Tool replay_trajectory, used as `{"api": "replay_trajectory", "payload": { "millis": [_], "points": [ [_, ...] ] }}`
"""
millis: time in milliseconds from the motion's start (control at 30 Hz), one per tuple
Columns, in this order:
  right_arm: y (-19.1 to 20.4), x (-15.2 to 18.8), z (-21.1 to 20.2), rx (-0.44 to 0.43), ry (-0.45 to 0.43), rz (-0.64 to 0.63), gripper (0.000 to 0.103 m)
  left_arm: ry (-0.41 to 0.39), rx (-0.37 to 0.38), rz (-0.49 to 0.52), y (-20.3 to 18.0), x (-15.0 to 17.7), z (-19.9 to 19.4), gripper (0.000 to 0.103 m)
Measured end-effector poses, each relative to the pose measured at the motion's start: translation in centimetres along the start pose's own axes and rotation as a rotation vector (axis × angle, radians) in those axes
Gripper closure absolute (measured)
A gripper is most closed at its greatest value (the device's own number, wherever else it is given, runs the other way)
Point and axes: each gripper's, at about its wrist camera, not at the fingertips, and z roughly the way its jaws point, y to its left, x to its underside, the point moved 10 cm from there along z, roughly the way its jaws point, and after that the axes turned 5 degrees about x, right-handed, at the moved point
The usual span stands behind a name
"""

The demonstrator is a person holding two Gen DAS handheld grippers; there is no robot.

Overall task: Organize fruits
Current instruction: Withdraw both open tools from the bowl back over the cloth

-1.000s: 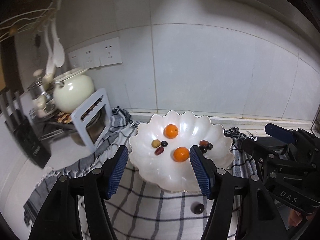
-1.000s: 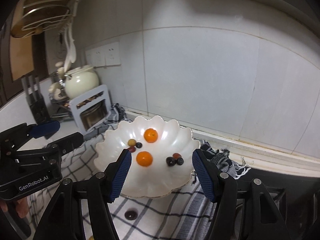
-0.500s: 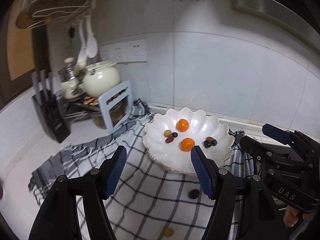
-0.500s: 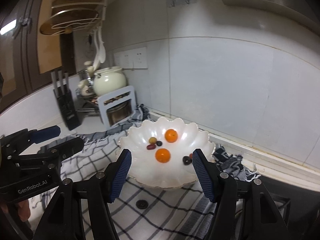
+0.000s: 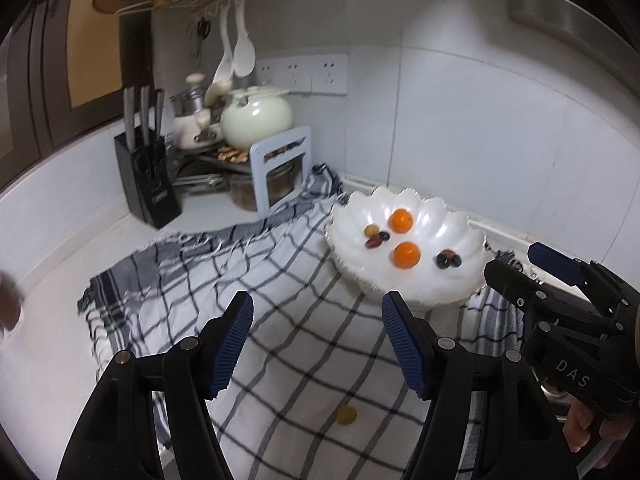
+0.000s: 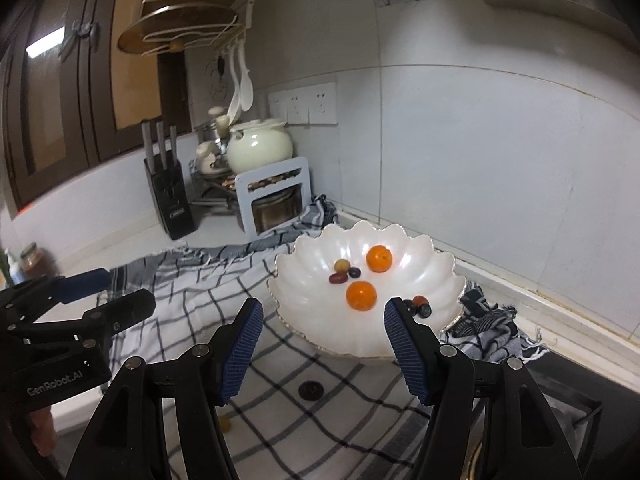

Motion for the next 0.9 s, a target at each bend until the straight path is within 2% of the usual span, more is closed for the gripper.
{"api": "replay_trajectory", "payload": {
  "millis": [233, 367, 567, 767, 900],
  "points": [
    [1.2, 2.4, 1.2, -0.039, 0.050, -0.029, 0.039, 0.054, -0.023, -0.038, 0.4, 3.1, 0.8, 0.037],
    [1.5, 4.0, 2.0, -0.058, 0.088, -0.032, 0.039, 0.051, -0.068, -0.035, 0.7, 4.6, 0.9, 0.037],
    [2.0, 6.3, 3.6, -0.064, 0.144, -0.044, 0.039, 0.073, -0.090, -0.041, 1.0, 6.8, 1.4, 0.037],
    [2.4, 8.0, 4.8, -0.057, 0.173, -0.072, 0.039, 0.046, -0.134, -0.028, 1.2, 8.0, 1.6, 0.037],
    [2.7, 8.7, 5.6, -0.064, 0.191, -0.086, 0.039, 0.066, -0.124, -0.037, 0.8, 9.1, 2.5, 0.037]
  ]
}}
